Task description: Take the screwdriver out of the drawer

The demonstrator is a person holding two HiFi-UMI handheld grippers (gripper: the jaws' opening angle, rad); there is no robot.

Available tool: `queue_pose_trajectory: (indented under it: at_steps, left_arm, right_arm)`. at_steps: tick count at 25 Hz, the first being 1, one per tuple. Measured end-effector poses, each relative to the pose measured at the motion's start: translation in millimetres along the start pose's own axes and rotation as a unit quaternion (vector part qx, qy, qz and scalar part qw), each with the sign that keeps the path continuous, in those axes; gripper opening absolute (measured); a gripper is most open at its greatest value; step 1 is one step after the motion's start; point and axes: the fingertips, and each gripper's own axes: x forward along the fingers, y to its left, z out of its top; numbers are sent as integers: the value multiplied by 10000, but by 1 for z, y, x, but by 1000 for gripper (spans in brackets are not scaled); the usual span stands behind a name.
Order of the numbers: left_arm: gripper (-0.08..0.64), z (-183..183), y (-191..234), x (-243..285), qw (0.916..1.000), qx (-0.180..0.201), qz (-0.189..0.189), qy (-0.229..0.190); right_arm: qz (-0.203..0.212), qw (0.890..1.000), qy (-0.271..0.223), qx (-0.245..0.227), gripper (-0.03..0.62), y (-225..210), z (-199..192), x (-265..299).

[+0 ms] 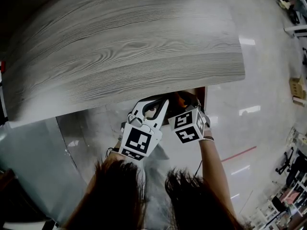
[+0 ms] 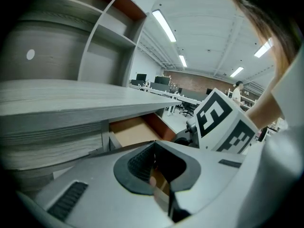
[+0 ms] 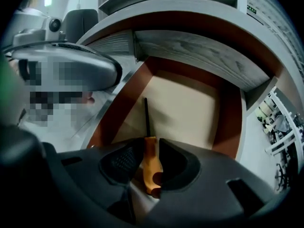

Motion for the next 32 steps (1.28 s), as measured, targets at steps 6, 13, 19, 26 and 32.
queue_pose_trajectory:
  at_steps: [6,13,19,26,32]
  left_arm:
    - [17,-1,3,2,10000,-68,8,9]
    - [17,-5,6,2,9999,-156,32,50]
    - [17,-2,2,0,9999,-157,43,29]
    - [17,2,-7,-6,9999,-113,94,4]
    - [17,9,-16,-16,9998,-116,167,9]
  right_arm:
    - [26,9994,286,-197,97,2,-4,12]
    - [-24,9990,270,-349,92,0,-4,15]
    - [-72,9984,334,-447,86,2,-4,10]
    - [-226,9978,261,-571,84,0,0,-5]
    - [-264,9962,277,-786,84,1,2,-21]
